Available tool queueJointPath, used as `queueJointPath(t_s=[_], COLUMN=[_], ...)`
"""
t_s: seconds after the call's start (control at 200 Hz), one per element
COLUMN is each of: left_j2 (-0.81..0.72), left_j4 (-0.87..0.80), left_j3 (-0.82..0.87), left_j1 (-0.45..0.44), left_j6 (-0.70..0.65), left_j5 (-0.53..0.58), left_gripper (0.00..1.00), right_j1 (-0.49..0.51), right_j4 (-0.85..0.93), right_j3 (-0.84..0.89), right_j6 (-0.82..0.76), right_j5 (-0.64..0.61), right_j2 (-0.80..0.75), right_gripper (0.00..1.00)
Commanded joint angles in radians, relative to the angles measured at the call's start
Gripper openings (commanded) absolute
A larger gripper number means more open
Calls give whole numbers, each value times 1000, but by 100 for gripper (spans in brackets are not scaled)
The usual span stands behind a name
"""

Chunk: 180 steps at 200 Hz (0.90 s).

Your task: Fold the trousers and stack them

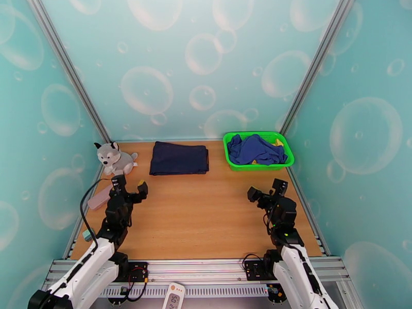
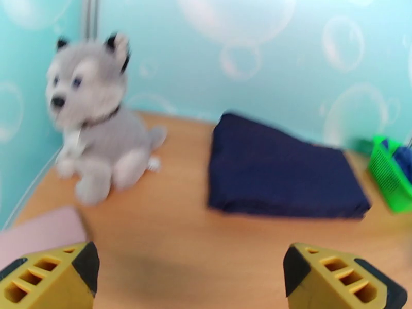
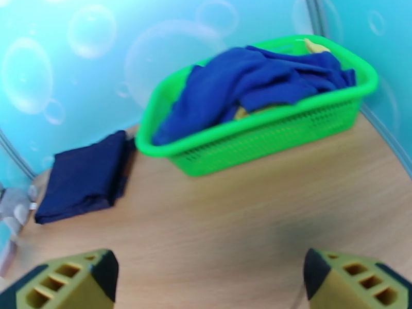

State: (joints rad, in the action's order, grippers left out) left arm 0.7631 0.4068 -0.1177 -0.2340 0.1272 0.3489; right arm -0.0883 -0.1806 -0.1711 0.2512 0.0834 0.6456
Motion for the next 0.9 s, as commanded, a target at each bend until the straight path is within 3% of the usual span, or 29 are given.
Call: queueJointPath(t_s=[0.0, 0.12, 0.345, 0.445, 0.61, 0.755, 0.895], left_j2=[-7, 76, 357, 482, 579, 846, 805], left_j4=[214, 410, 715, 910, 894, 1316, 1195], left_j3=[79, 112, 81, 85, 13, 84, 56], left_j1=[11, 35, 137, 165, 208, 229, 231], left_j6=[-34, -68, -52, -59, -85, -90, -86], left_j5=[96, 85, -105, -150, -200, -202, -212], left_gripper=[99, 99, 100, 99, 99, 99, 99], right_j1=[-8, -9, -1, -1, 2, 11, 48], right_j4=[-170, -251, -660, -713, -817, -910, -1005], right_j3=[69, 116, 273, 275, 259, 225, 188], right_j6=[-100, -110, -86, -92, -106, -140, -194], right_j5=[-69, -63, -121, -96, -84, -49, -49], right_j2=[12, -1, 2, 53, 176, 317, 447], right_gripper=[99, 99, 99, 99, 99, 99, 99])
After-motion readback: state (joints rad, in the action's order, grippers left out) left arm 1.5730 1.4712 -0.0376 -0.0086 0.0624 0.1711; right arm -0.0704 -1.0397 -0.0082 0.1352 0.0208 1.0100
